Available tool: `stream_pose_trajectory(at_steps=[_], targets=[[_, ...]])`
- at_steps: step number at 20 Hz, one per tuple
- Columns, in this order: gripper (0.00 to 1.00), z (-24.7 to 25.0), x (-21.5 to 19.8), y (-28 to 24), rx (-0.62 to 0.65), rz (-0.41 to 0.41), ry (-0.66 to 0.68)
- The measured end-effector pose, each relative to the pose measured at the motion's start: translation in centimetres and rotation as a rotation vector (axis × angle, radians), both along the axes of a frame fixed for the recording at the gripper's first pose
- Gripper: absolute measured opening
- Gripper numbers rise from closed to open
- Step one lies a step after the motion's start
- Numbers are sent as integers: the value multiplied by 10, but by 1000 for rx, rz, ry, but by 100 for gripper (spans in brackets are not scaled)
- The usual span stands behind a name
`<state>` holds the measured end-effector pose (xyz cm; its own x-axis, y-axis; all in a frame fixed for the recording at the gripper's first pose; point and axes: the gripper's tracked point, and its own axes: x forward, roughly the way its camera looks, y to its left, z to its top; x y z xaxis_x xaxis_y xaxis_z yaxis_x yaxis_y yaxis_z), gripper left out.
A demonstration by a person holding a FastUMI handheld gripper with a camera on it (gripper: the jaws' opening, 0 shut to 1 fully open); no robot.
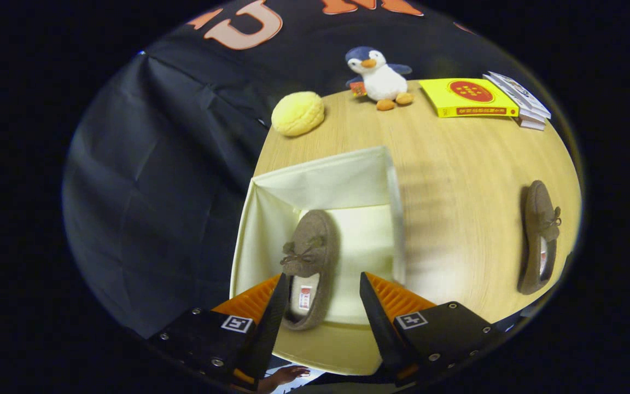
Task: Open the storage box then place both shoes into the box .Put the left shoe in first, then the right shoe, with the right side of both shoes facing outward in a uniform manner.
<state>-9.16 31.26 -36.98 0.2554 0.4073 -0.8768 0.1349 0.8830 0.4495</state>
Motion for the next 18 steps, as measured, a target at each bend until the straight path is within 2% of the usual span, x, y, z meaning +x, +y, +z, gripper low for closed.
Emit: stream_pose_trajectory(at_steps=[2,6,9,13,18], targets=[[79,20,2,-30,46,-74,-42],[85,30,7,-129,-45,-179,-125],[87,15,-6,-199,-151,-217,-124],[88,-15,-32,-272,-294,-186,-101],[88,-55,-55,-325,-358,-133,-48]])
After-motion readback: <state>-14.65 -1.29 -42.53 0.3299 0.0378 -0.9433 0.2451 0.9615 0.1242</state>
